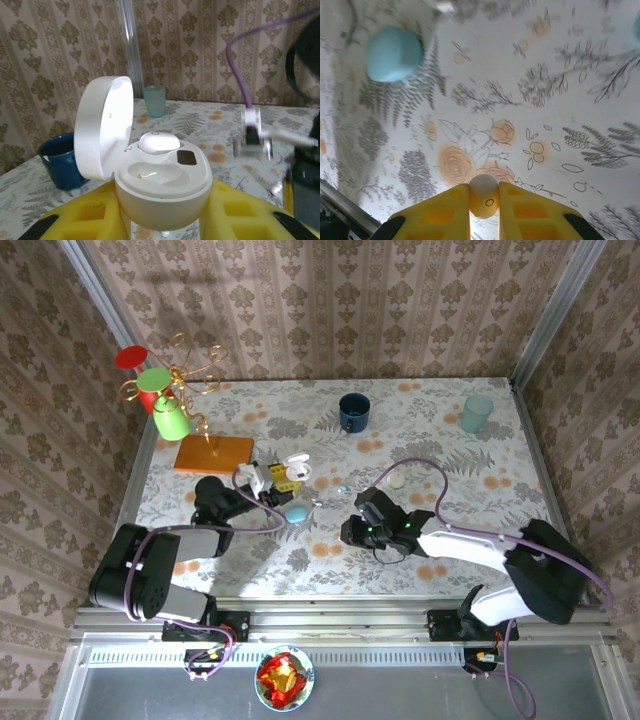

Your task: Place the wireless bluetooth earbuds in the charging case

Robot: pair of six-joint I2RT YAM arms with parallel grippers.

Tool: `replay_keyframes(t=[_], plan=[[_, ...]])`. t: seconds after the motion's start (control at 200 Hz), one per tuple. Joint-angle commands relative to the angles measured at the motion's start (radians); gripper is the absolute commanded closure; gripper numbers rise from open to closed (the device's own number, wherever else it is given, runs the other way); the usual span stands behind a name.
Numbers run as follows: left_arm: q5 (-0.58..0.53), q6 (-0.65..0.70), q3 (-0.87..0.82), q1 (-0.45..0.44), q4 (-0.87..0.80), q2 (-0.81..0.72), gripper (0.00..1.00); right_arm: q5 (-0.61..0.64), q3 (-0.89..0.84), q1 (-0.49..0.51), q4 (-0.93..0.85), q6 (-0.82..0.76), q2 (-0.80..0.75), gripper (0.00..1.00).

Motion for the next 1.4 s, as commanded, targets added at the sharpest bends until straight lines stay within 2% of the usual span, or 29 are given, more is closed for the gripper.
replay_keyframes(t=[0.0,0.165,0.33,0.745,1.065,1.395], plan=[[-0.002,0.038,0.005,-0.023,0.024,0.026,0.68,0.114,0.069,-0.014,-0.175,-0.131,-0.101,0.81],[-0.011,0.054,0.019,-0.064,0.024,0.07,0.68,0.15,0.208,-0.036,-0.323,-0.278,-0.157,0.8],[-0.021,0.071,0.04,-0.097,0.024,0.114,0.68,0.099,0.309,-0.047,-0.338,-0.341,-0.173,0.81],[-0.007,0.086,0.057,-0.11,0.025,0.152,0.69,0.071,0.632,-0.029,-0.486,-0.415,0.067,0.81],[-0.01,0.096,0.054,-0.109,0.025,0.154,0.69,0.058,0.745,-0.004,-0.513,-0.434,0.19,0.81],[-0.007,0.097,0.053,-0.109,0.025,0.151,0.69,0.026,0.784,0.002,-0.495,-0.435,0.258,0.82]])
